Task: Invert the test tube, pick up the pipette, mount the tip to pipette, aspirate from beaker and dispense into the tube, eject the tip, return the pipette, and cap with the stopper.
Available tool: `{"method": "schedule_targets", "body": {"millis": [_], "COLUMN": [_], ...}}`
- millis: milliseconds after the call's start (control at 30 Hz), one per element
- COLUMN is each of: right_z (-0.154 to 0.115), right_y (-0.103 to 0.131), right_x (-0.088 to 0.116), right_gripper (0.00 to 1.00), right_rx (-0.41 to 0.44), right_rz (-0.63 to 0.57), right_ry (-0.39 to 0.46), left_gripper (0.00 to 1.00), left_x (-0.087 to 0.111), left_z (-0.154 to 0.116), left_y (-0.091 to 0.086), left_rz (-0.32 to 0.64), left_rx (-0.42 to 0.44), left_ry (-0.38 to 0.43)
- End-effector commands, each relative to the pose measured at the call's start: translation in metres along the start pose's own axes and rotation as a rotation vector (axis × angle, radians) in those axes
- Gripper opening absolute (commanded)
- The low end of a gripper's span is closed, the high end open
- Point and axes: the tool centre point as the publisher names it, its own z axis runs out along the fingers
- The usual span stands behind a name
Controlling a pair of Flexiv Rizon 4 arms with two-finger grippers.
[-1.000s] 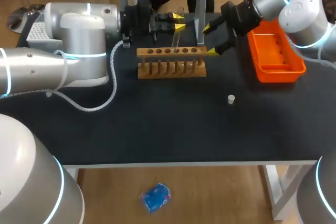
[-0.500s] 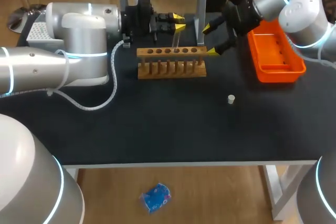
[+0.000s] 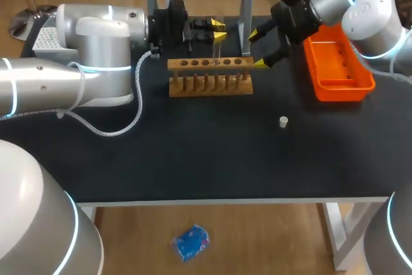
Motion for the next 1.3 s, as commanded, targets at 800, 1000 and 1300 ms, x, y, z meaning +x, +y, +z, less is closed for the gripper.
{"method": "schedule_targets", "body": {"millis": [800, 1000, 1300], "right_z": [0.000, 0.000, 0.000], "right_y": [0.000, 0.000, 0.000], "right_x": [0.000, 0.000, 0.000], "right_gripper": [1.00, 1.00, 1.00], "right_rx": [0.001, 0.001, 0.001], "right_rz": [0.000, 0.000, 0.000], "right_ry": [0.001, 0.001, 0.001], "left_gripper": [0.00, 0.00, 0.00], "left_x": [-0.003, -0.003, -0.004], "left_z": [0.006, 0.007, 0.008], "left_y": [0.015, 0.018, 0.021], "left_rz": [-0.024, -0.032, -0.039], "left_rx": [-0.014, -0.012, -0.011], "left_ry": [0.018, 0.019, 0.021]}}
